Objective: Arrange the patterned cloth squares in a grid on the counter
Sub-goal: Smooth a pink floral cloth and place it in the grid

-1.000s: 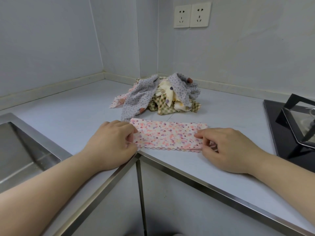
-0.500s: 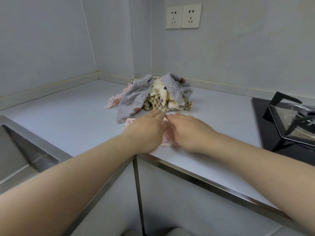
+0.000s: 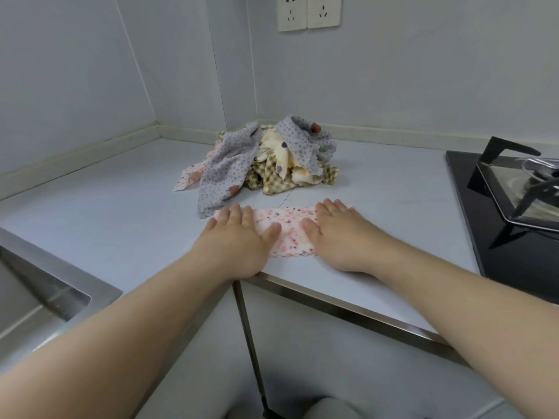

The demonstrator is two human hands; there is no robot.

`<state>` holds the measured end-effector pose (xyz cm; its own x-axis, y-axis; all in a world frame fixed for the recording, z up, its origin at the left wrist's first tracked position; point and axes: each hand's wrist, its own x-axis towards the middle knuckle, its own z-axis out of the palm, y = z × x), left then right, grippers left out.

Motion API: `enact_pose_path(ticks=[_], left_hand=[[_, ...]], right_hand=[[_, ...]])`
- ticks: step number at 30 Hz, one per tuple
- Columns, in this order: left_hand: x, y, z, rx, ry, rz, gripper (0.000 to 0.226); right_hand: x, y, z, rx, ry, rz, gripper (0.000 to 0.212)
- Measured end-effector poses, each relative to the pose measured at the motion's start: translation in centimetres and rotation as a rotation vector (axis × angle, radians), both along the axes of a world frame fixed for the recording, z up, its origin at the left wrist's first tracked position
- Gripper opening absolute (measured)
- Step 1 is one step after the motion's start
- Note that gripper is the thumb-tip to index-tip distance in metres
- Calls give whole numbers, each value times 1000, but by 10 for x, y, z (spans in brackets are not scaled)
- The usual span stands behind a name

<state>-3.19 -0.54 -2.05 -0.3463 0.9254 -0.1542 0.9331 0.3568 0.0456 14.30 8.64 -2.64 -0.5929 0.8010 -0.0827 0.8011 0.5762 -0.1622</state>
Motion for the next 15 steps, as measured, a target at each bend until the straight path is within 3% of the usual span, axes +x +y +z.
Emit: enact_pose_path(ticks=[4, 7, 11, 15], left_hand=[[-22, -1, 4, -26, -3, 66, 76], [-22, -3, 14, -46, 123, 33, 52], [-30, -6, 17, 277, 251, 88, 29], [-55, -3, 4, 524, 103, 86, 25]], right_hand=[[9, 4, 7, 0, -44, -82, 69], [14, -1, 17, 29, -42, -139, 57], [20, 1, 22, 183, 14, -170, 46], [25, 21, 17, 220, 137, -164, 34]])
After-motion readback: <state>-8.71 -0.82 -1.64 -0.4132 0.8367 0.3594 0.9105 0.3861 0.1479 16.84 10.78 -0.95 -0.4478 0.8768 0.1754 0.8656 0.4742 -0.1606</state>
